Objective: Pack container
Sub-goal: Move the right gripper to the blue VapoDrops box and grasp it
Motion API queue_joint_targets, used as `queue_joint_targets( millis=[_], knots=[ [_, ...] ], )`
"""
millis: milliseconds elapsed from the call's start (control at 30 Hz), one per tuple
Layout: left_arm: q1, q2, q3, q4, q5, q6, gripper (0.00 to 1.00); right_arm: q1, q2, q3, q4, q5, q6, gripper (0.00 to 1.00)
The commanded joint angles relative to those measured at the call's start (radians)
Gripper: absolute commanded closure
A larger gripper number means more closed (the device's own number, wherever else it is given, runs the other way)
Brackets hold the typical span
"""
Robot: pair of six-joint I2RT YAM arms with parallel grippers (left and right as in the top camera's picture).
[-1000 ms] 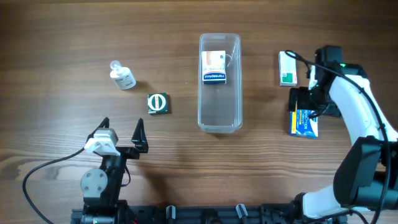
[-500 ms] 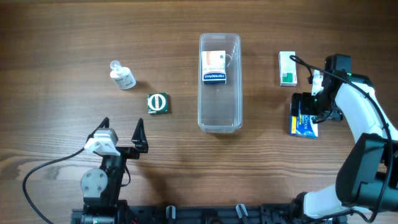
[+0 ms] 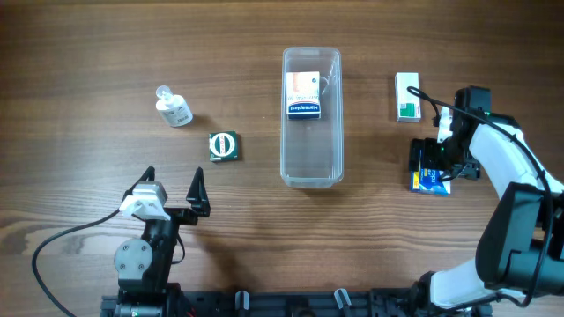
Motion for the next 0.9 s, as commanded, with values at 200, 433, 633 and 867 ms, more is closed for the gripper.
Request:
queue_joint_targets(
  millis=[200,433,633,867],
  knots=[
    [0.008,-0.007,-0.004,-0.004,0.016,0.019,0.0,0.0,0.087,-0.01,0.022,0.024,0.005,0.0],
    [0.008,-0.007,-0.004,-0.004,0.016,0.019,0.0,0.0,0.087,-0.01,0.043,0.026,0.018,0.11],
    [0.008,-0.007,-0.004,-0.004,0.016,0.019,0.0,0.0,0.087,-0.01,0.068,0.025,0.034,0.24],
    [0.008,-0.007,-0.004,-0.004,0.016,0.019,0.0,0.0,0.082,0.086,0.012,-0.037,0.092,0.29]
  ],
)
